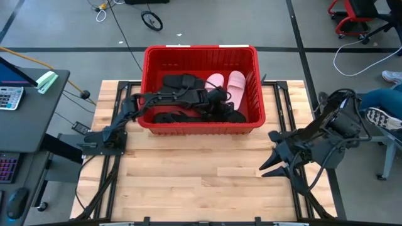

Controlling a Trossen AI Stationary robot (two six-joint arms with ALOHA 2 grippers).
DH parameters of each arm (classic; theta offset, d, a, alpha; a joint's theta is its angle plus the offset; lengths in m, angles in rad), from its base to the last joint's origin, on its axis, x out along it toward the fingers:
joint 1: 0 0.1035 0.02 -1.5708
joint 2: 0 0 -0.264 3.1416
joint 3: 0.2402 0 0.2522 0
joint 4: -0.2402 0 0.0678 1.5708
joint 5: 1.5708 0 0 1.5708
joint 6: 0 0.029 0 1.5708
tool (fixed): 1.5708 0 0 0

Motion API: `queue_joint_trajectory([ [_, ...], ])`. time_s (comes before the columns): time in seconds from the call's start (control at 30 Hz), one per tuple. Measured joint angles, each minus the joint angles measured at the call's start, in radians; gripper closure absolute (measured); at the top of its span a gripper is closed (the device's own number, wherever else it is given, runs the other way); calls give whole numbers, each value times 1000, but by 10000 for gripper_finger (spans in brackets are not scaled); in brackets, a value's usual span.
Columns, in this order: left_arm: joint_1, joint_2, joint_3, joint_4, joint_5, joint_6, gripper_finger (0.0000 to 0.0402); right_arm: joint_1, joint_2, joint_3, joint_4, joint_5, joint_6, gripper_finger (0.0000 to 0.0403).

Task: Pick and place slides into bin
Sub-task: Return to Home Position

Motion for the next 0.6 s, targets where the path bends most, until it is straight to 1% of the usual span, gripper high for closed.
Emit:
queue_joint_trajectory([
  [0.17, 24, -31, 1, -19, -5, 9, 203, 4, 0, 0, -7, -1, 0, 303],
  [0.33, 41, -57, 1, -116, -37, 75, 220, 4, 0, 0, -35, 0, 5, 303],
  [0.5, 44, -99, 0, -203, -53, 151, 231, 4, -7, 0, -122, 12, 88, 303],
  [0.6, 37, -152, 0, -203, -69, 213, 234, 3, -20, 0, -213, 57, 145, 303],
])
